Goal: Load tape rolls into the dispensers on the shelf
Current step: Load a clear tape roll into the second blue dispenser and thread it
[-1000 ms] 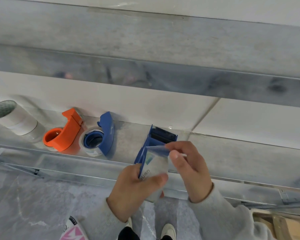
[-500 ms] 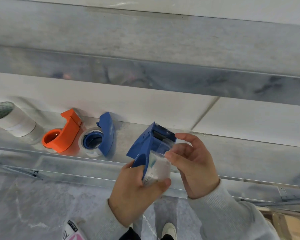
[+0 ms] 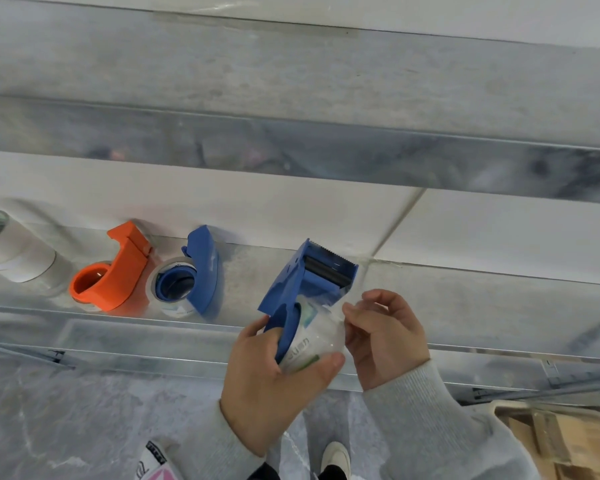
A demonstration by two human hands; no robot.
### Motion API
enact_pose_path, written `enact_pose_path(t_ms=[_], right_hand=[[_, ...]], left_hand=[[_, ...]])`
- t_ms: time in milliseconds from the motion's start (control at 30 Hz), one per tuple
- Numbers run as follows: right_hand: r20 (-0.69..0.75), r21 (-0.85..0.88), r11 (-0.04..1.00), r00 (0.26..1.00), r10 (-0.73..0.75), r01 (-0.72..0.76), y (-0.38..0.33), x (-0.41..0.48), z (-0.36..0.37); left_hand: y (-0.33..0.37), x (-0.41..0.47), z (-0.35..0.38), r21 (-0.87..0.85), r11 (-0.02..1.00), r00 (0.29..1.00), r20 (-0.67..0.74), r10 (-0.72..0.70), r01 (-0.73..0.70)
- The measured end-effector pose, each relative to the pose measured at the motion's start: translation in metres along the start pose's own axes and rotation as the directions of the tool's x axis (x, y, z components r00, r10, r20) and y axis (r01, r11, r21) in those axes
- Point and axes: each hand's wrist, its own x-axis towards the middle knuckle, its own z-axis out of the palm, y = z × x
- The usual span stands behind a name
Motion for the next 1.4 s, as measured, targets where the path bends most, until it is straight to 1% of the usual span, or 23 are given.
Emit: enact_pose_path(t_ms=[100, 233, 333, 400, 433, 467, 533, 600, 700, 767, 867, 967, 1067, 1267, 1367, 1400], right_hand=[[-0.030, 0.010, 1.000, 1.000, -0.002, 0.002, 0.002, -0.001, 0.002], [-0.058, -0.039, 0.998, 0.997, -0.041, 0.039, 0.005, -0.001, 0.005], [-0.120, -0.144, 0.981, 0.982, -0.144, 0.127, 0.010, 0.004, 0.003], [-0.161, -0.206, 0.961, 0.963, -0.218, 0.183, 0.012, 0.009, -0.001], [-0.160, -0.223, 0.951, 0.954, -0.254, 0.215, 0.011, 0.011, -0.003], [-0.138, -0.242, 0.933, 0.942, -0.305, 0.266, 0.009, 0.011, -0.004], [-0.080, -0.295, 0.869, 0.896, -0.436, 0.397, 0.003, 0.012, -0.005], [-0.048, -0.345, 0.799, 0.841, -0.540, 0.493, -0.002, 0.014, -0.005], [-0.031, -0.337, 0.750, 0.790, -0.613, 0.569, -0.005, 0.016, -0.003], [-0.020, -0.337, 0.722, 0.762, -0.647, 0.604, -0.006, 0.016, -0.003], [0.014, -0.352, 0.686, 0.736, -0.676, 0.637, -0.008, 0.015, -0.002], [0.042, -0.416, 0.649, 0.726, -0.686, 0.637, -0.012, 0.019, -0.003], [0.084, -0.473, 0.600, 0.710, -0.699, 0.646, -0.016, 0.025, -0.003], [0.200, -0.558, 0.485, 0.676, -0.709, 0.673, -0.027, 0.034, 0.002], [0.240, -0.606, 0.438, 0.677, -0.695, 0.664, -0.032, 0.037, 0.004], [0.244, -0.614, 0.446, 0.695, -0.677, 0.651, -0.034, 0.038, 0.005]], left_hand=[[0.002, -0.002, 0.001, -0.009, 1.000, 0.999, -0.046, -0.026, 0.026], [0.002, -0.004, 0.004, -0.058, 0.996, 0.992, -0.096, -0.080, 0.074], [0.003, -0.002, 0.005, -0.095, 0.989, 0.988, -0.093, -0.121, 0.112], [0.006, -0.003, 0.003, -0.097, 0.991, 0.992, -0.078, -0.101, 0.093], [0.009, -0.004, 0.002, -0.079, 0.995, 0.995, -0.073, -0.066, 0.060], [0.011, -0.004, 0.000, -0.056, 0.998, 0.997, -0.073, -0.028, 0.024], [0.016, -0.002, -0.003, -0.049, 0.999, 0.997, -0.068, 0.020, -0.023], [0.021, 0.001, -0.005, -0.094, 0.995, 0.999, -0.041, 0.020, -0.024], [0.027, 0.003, -0.006, -0.136, 0.990, 1.000, 0.004, 0.019, -0.018], [0.027, 0.002, -0.006, -0.155, 0.988, 1.000, 0.004, 0.023, -0.022], [0.026, 0.004, -0.007, -0.168, 0.986, 1.000, 0.005, 0.016, -0.015], [0.028, 0.004, -0.007, -0.153, 0.988, 1.000, 0.026, 0.011, -0.007], [0.026, 0.004, -0.007, -0.115, 0.993, 0.999, 0.042, 0.014, -0.009], [0.023, 0.006, -0.009, -0.095, 0.995, 0.997, 0.077, 0.018, -0.010], [0.021, 0.009, -0.011, -0.092, 0.996, 0.995, 0.097, 0.027, -0.018], [0.020, 0.009, -0.012, -0.100, 0.995, 0.994, 0.108, 0.033, -0.022]])
